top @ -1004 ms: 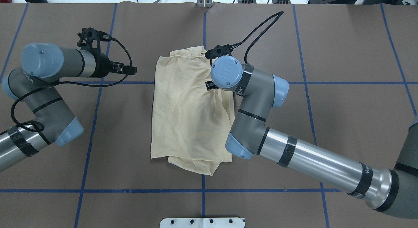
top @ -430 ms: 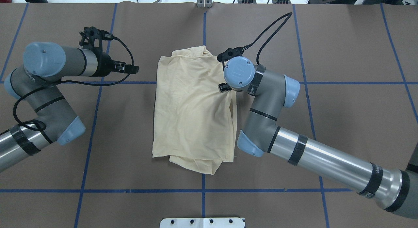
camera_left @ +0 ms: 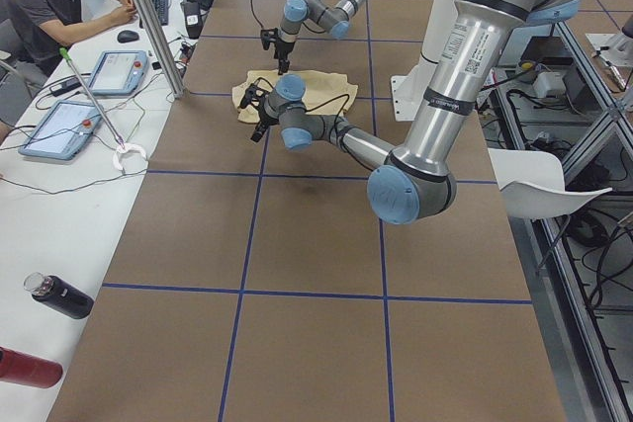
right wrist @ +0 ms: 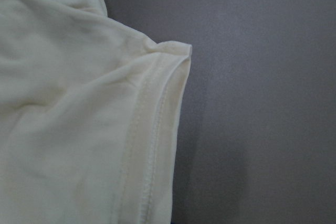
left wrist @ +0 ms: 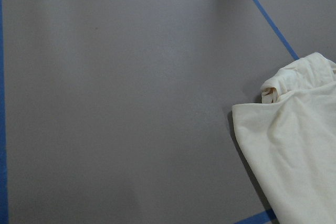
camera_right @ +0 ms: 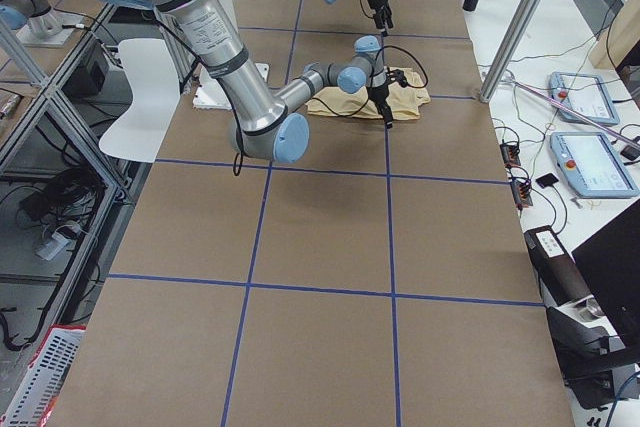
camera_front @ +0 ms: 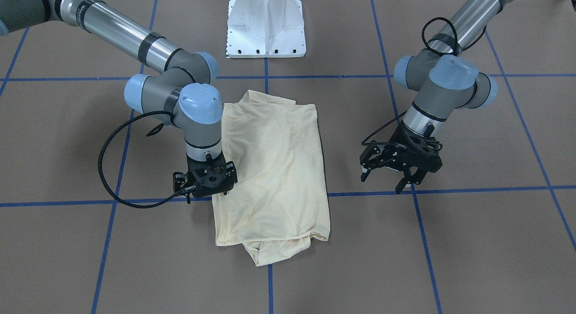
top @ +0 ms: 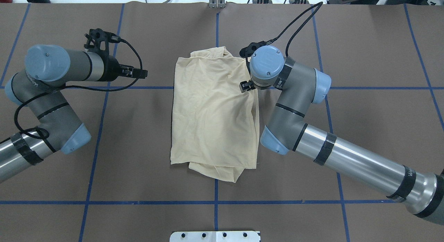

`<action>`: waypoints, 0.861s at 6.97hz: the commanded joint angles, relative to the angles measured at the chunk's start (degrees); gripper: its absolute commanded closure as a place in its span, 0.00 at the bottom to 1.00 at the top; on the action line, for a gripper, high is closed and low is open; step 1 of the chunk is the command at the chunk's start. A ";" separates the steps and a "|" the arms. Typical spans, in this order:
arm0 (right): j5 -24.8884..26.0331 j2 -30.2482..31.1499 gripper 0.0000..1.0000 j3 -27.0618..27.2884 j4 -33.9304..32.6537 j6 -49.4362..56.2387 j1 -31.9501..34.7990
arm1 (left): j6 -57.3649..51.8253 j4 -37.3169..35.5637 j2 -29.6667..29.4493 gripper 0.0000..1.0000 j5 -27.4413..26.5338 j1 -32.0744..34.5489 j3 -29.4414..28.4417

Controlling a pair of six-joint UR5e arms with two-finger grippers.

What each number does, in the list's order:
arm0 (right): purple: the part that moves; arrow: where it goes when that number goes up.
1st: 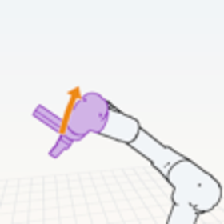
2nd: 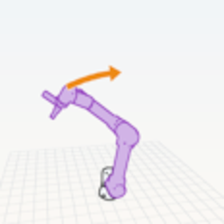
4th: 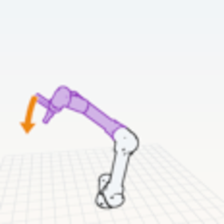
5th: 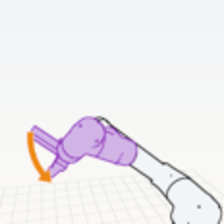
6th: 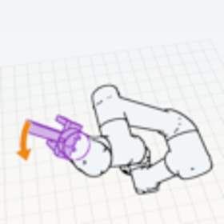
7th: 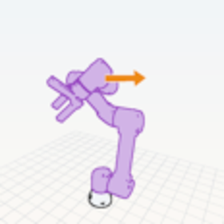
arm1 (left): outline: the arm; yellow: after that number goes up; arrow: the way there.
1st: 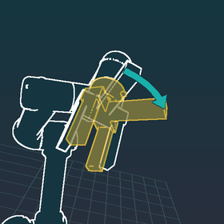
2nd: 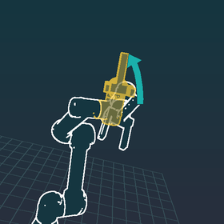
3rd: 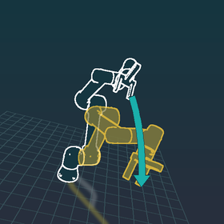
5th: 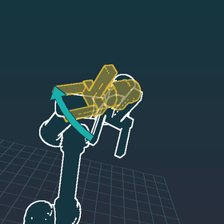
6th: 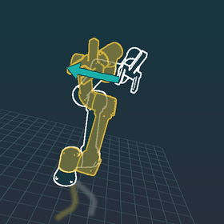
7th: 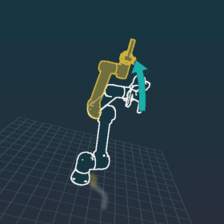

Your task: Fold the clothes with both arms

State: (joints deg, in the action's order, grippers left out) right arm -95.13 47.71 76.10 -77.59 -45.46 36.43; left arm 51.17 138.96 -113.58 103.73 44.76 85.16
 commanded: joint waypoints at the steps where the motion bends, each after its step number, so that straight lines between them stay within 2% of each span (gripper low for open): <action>1: -5.47 -0.07 0.00 2.72 0.07 -0.32 2.40 | 0.07 0.00 -0.15 0.00 0.07 -0.03 0.01; 3: -11.10 2.37 0.00 8.41 -0.11 -5.64 2.85 | 1.90 0.00 -0.24 0.00 0.51 -0.38 2.02; 5: -16.02 9.03 0.00 18.85 -0.20 -12.41 2.85 | 14.07 -0.09 0.64 0.00 6.89 -1.60 6.57; 6: -18.75 12.12 0.00 23.25 -0.55 -15.33 2.85 | 20.92 0.00 1.86 0.00 6.93 -4.57 9.91</action>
State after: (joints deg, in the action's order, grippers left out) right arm -110.59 55.83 93.56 -77.84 -56.83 39.27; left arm 64.34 138.89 -112.83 109.14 42.76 91.42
